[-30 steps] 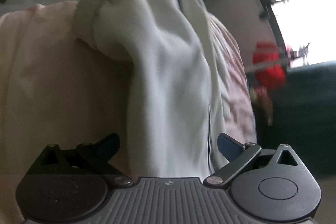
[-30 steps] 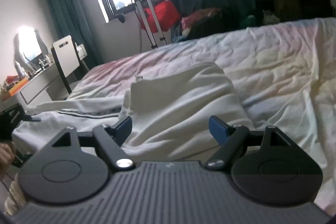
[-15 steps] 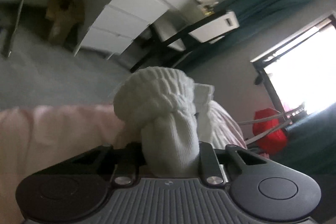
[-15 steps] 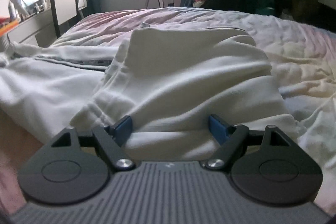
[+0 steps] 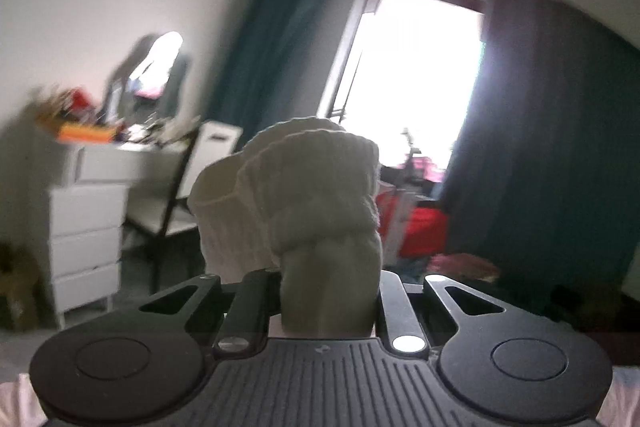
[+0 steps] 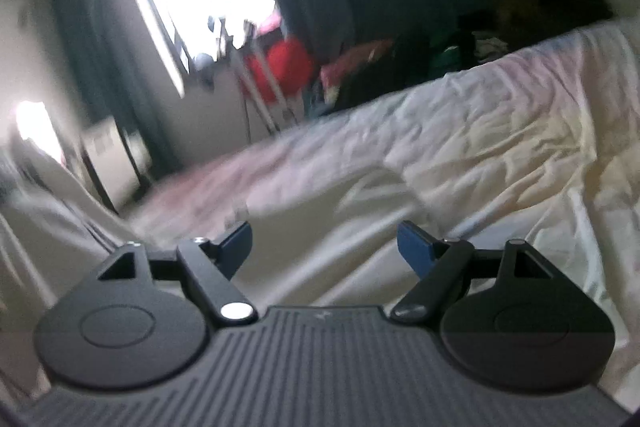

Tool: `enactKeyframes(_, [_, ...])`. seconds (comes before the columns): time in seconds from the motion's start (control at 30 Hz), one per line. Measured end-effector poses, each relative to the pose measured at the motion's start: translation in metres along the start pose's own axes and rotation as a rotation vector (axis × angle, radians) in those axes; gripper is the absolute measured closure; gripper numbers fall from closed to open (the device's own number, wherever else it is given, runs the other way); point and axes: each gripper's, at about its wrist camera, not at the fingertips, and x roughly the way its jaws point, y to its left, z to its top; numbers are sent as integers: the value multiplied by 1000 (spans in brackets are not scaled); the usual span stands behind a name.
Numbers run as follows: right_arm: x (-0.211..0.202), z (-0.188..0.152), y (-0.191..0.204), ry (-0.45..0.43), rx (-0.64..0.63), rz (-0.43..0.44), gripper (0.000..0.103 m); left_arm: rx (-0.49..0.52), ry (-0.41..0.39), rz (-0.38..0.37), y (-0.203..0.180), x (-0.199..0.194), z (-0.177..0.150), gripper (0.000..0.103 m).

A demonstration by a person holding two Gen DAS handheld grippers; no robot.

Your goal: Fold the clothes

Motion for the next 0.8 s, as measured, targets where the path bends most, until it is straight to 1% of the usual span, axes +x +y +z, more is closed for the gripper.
enactKeyframes(0.03, [-6, 6, -8, -19, 34, 2, 22, 29, -9, -15, -24, -5, -2, 87])
enactKeyframes(0.1, [-17, 20, -27, -71, 85, -23, 21, 86, -27, -41, -71, -14, -11, 87])
enactKeyframes(0.2, [-28, 36, -53, -127, 149, -69, 19, 165, -33, -83, -142, -25, -37, 88])
enactKeyframes(0.3, [-33, 42, -75, -157, 217, -86, 19, 228, -24, -129, -208, -28, -75, 88])
enactKeyframes(0.37, [-37, 44, -88, -176, 255, -93, 19, 275, -25, -166, -249, -33, -107, 89])
enactKeyframes(0.4, [-38, 45, -93, -183, 267, -98, 19, 299, -19, -188, -266, -36, -124, 89])
enactKeyframes(0.47, [-38, 46, -99, -194, 276, -108, 19, 358, 19, -233, -293, -41, -163, 89])
enactKeyframes(0.5, [-38, 46, -102, -197, 279, -110, 19, 390, 53, -259, -304, -40, -183, 89])
enactKeyframes(0.53, [-37, 46, -105, -194, 282, -110, 19, 419, 105, -289, -311, -34, -203, 88])
enactKeyframes(0.57, [-34, 46, -107, -192, 285, -109, 19, 442, 164, -313, -315, -28, -222, 88])
enactKeyframes(0.63, [-28, 45, -113, -181, 295, -104, 19, 458, 295, -345, -317, -15, -253, 83])
enactKeyframes(0.67, [-24, 45, -116, -171, 302, -100, 19, 443, 338, -358, -316, -10, -261, 80])
enactKeyframes(0.7, [-22, 44, -119, -162, 309, -98, 19, 428, 363, -373, -314, -7, -265, 74])
enactKeyframes(0.73, [-19, 43, -121, -154, 317, -96, 19, 420, 377, -386, -313, -5, -266, 68])
enactKeyframes(0.77, [-16, 42, -123, -145, 325, -87, 19, 421, 391, -396, -311, -4, -265, 65])
enactKeyframes(0.8, [-13, 41, -123, -133, 333, -74, 19, 429, 410, -404, -308, -2, -262, 56])
